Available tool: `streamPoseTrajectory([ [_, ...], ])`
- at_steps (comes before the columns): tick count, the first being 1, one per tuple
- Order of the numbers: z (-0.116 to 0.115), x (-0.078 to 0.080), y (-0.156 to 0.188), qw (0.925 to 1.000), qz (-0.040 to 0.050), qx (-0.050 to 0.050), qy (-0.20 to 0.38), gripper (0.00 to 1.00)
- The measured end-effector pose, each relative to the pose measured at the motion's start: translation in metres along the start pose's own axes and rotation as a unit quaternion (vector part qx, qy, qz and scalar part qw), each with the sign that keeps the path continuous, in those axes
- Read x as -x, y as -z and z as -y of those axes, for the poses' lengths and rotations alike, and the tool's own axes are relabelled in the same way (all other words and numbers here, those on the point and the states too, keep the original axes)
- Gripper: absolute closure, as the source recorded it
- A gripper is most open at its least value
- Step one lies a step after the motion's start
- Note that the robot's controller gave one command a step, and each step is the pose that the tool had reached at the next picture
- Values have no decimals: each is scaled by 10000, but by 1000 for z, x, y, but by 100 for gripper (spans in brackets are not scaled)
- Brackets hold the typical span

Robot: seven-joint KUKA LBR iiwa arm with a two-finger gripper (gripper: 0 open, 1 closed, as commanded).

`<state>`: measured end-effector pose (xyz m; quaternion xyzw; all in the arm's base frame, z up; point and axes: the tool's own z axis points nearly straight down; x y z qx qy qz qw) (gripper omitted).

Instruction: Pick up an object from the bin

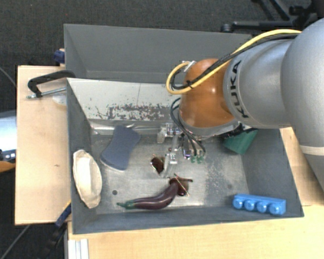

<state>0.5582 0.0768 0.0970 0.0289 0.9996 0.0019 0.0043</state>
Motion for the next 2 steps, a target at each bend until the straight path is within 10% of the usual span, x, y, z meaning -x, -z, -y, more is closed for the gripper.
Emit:
streamPoseTrajectory([
  [1,-11,25,-26,9998,-17,5,-208,0],
  [2,1,4,-25,9996,-1,5,-298,0],
])
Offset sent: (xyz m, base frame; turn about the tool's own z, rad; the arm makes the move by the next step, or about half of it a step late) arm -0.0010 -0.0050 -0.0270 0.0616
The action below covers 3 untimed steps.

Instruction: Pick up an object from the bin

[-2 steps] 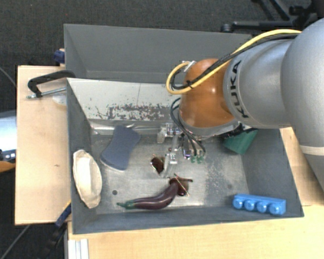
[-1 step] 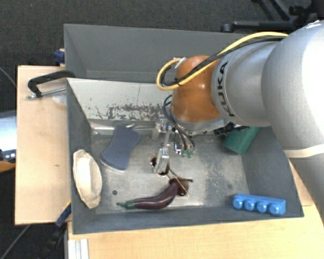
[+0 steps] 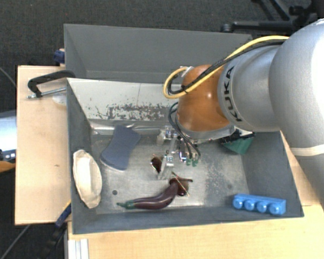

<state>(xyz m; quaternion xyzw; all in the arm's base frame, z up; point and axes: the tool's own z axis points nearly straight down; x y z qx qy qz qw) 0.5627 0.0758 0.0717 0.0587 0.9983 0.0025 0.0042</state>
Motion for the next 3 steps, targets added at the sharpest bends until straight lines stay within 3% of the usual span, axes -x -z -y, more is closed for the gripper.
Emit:
streamPoseTrajectory([
  [1,-8,8,-1,10000,11,14,-10,100],
  [2,-8,8,-1,10000,7,14,-12,100],
  [3,-2,-3,-1,10000,10,17,36,100],
])
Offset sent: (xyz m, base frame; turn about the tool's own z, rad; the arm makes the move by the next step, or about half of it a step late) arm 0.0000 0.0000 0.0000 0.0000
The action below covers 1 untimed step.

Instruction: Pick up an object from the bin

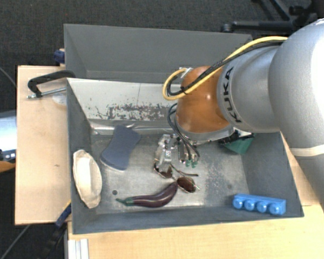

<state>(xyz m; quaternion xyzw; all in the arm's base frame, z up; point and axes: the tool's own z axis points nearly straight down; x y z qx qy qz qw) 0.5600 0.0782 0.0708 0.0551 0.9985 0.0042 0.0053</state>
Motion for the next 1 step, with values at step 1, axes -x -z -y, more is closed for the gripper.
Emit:
streamPoseTrajectory([
  [1,1,0,0,10000,8,2,38,100],
])
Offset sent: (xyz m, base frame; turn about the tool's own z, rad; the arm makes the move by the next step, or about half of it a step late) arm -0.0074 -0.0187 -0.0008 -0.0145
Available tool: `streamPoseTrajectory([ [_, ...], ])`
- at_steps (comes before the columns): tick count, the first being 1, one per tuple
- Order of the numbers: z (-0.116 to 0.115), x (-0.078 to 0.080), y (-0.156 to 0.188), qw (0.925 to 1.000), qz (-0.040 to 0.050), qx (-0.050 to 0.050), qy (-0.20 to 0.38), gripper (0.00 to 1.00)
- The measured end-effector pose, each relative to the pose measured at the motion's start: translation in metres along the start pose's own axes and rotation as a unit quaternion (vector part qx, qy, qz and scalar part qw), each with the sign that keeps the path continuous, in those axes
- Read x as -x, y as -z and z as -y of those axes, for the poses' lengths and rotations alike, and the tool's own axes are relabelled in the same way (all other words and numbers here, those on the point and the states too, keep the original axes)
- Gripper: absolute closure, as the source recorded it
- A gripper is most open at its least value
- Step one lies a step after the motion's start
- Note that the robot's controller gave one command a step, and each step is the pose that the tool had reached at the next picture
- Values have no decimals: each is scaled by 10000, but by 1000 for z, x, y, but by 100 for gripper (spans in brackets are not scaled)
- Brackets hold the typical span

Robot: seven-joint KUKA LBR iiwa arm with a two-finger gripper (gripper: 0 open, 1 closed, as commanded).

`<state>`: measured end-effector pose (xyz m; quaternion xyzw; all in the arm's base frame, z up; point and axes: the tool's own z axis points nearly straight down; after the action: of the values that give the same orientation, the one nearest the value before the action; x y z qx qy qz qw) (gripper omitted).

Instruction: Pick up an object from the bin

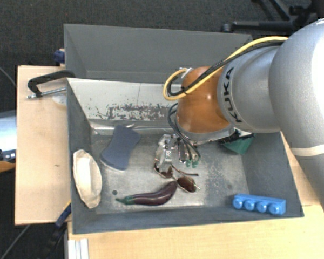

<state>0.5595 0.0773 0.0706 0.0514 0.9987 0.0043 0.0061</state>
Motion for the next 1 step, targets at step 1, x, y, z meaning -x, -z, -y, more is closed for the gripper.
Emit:
streamPoseTrajectory([
  [1,13,-3,0,10000,-4,4,30,100],
])
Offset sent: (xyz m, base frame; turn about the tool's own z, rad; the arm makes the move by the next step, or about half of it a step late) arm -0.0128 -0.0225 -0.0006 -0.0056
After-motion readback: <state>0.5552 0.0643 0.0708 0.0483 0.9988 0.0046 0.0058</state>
